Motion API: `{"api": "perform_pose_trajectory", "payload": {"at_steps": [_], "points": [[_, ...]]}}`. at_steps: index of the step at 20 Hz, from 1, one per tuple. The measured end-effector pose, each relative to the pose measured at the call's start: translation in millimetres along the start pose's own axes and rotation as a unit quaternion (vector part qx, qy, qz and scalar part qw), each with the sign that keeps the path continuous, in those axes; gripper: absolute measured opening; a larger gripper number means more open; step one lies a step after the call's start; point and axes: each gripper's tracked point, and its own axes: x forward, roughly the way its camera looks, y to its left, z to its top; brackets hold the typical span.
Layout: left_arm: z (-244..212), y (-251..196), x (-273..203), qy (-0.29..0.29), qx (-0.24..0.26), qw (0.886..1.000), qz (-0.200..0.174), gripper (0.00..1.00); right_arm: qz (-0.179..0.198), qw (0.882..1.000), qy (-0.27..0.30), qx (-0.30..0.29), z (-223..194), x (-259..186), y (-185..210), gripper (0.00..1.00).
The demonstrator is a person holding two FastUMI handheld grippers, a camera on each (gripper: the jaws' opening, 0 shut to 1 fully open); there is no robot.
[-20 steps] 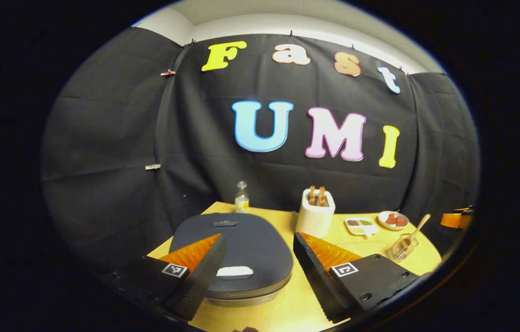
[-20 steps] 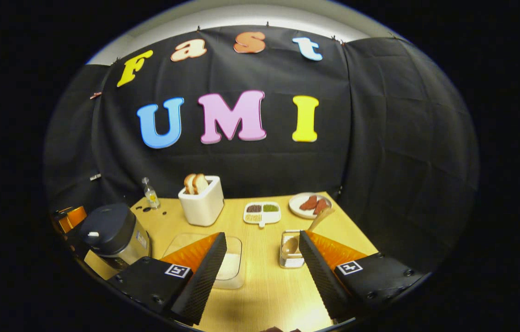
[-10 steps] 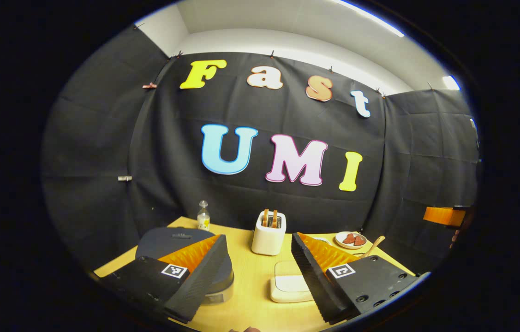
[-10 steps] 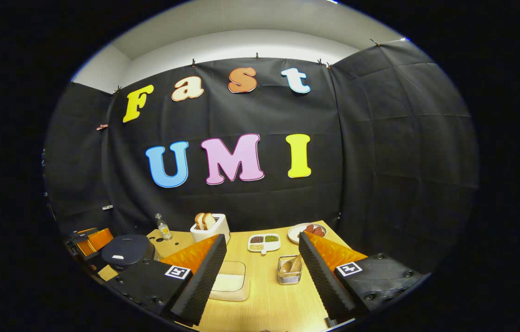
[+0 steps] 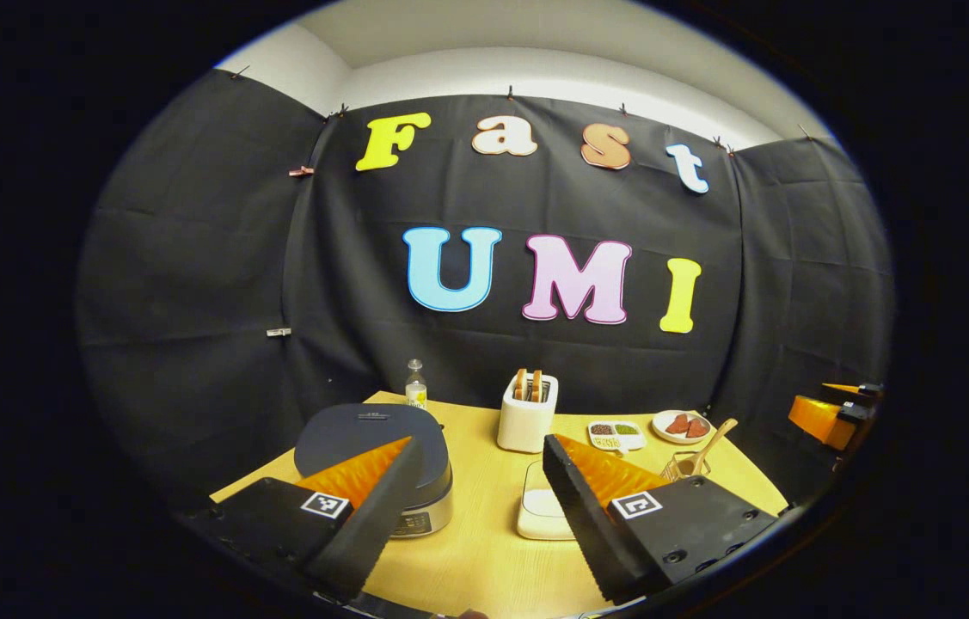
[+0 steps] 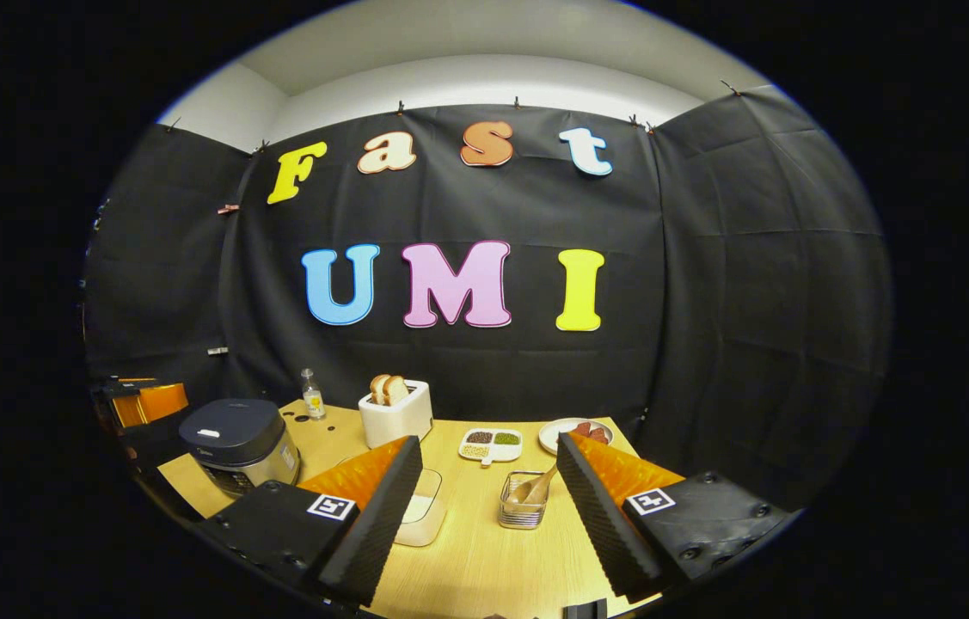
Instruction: Close the left gripper, press the button to open the rice cooker; take a wooden spoon from the chopstick holder with the right hand, scoop a spoonful of rice and pour it into the rice cooker, then put the wooden spoon back into the chopstick holder.
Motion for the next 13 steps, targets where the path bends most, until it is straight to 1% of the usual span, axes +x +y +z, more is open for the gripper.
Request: {"api": "perform_pose_trajectory", "payload": {"at_steps": [3, 8, 10, 13], "points": [[-5.3, -4.0, 3.0, 0.009, -0.002, 1.000, -0.008, 0.95, -0.006, 1.000, 0.015, 0.009, -6.9, 1.4, 0.0, 0.98], [-13.3, 6.3, 11.8, 0.020, 0.010, 1.000, -0.019, 0.95, -0.029, 0.999, 0.039, -0.004, -25.4, 0.2, -3.4, 0.99], [-20.2, 10.6, 16.2, 0.033, 0.011, 0.999, -0.026, 0.95, -0.039, 0.998, 0.055, -0.008, -35.0, -1.3, -4.7, 0.99], [-15.3, 18.2, 22.3, 0.032, 0.011, 0.999, -0.034, 0.95, -0.058, 0.997, 0.050, -0.001, -30.2, 3.2, -5.0, 0.99]]}}
